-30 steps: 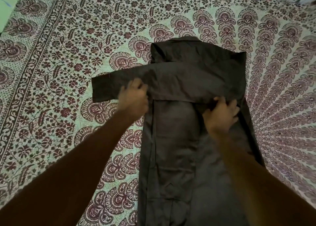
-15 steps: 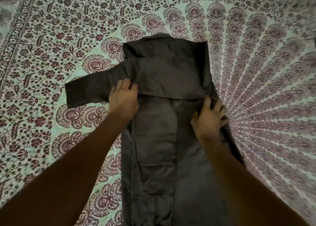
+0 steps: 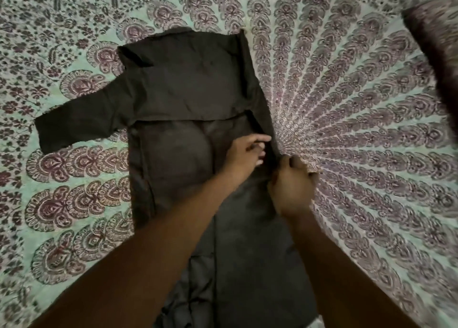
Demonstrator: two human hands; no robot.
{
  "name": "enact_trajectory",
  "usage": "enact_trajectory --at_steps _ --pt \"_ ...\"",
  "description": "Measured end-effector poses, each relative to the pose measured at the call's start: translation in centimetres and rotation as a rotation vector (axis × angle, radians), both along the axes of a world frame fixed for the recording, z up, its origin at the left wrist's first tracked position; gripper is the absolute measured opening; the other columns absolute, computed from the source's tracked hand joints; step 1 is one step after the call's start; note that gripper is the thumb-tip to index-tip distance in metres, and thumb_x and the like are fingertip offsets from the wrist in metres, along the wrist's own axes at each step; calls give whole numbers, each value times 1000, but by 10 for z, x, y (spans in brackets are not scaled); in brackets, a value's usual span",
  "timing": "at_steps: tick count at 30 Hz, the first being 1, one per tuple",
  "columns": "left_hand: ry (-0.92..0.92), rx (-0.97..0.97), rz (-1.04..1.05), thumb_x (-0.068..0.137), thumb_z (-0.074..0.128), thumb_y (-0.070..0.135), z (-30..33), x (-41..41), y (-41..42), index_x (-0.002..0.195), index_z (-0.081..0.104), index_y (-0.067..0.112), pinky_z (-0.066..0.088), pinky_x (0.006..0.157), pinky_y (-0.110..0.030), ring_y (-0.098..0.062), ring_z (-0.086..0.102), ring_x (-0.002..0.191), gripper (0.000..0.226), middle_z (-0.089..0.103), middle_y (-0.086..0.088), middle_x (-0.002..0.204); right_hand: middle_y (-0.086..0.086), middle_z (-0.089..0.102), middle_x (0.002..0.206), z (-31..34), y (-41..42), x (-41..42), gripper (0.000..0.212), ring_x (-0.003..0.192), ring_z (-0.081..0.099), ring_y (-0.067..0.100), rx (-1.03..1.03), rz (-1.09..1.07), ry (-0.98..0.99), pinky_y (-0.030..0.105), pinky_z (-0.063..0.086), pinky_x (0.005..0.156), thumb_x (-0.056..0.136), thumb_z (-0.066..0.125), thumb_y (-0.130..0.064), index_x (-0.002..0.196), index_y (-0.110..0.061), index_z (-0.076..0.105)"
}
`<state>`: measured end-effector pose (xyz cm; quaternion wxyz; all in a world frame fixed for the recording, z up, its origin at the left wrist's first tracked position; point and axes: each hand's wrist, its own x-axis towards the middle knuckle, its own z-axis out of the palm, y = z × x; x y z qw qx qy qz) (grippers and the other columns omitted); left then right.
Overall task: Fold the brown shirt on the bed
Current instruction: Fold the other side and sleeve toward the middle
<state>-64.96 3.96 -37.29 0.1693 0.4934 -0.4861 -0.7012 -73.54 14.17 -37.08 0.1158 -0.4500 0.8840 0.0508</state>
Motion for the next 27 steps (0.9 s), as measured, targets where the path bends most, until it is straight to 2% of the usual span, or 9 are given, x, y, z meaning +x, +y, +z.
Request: enact_trajectory --at_steps 4,7,10,14,17,20,23,25,27 --pt "-139 0 56 101 59 11 -3 -18 7 119 69 7 58 75 -28 -18 62 106 21 66 -10 123 12 57 120 9 40 8 56 111 58 37 5 53 -52 50 48 93 73 74 -29 125 -16 57" --pt "-214 -33 96 96 66 6 -2 -21 11 125 66 11 61 79 -37 -20 64 101 30 64 -9 123 15 48 137 13 82 4 56 125 50 38 87 -116 -127 50 46 97 84 62 -36 135 -18 48" --pt "-252 -112 40 95 64 0 -6 -22 20 127 65 16 62 79 -38 -21 66 101 37 61 -4 120 15 48 137 12 115 7 54 119 57 39 113 -109 -195 50 50 95 88 57 -33 138 -18 44" --pt "-335 -210 10 95 62 7 -7 -23 46 85 75 29 63 77 -42 -19 68 82 27 71 3 85 15 57 116 18 148 25 66 88 68 33 75 74 -203 42 60 66 62 81 -21 122 -14 56" --pt "-394 -289 -29 83 78 17 -5 -14 82 80 77 23 63 75 -44 -13 68 75 7 67 15 67 12 55 127 21 178 41 78 104 65 31 129 136 -237 45 61 78 62 87 -30 130 -17 52" --pt "-442 -247 -64 76 85 15 -5 -2 113 99 76 19 62 80 -46 -25 72 86 25 65 6 81 14 58 127 26 204 46 81 105 67 33 176 164 -259 47 62 75 54 90 -29 127 -16 56" --pt "-475 -254 -92 76 81 2 -3 8 130 120 70 15 60 87 -37 -29 72 89 47 68 -6 104 13 44 145 25 226 46 73 124 55 34 161 180 -368 48 58 92 75 76 -22 138 -17 41" --pt "-492 -310 -102 79 74 -4 -2 13 136 130 64 10 51 83 -19 -24 70 82 53 66 -11 121 12 53 132 25 233 45 78 107 65 32 104 210 -398 43 63 75 60 85 -20 126 -17 44" --pt "-488 -360 -98 81 71 -8 -3 19 142 133 60 8 48 76 -15 -21 65 79 56 56 -9 131 9 61 114 24 239 48 81 84 70 28 108 264 -403 36 61 57 43 91 -20 114 -17 54"
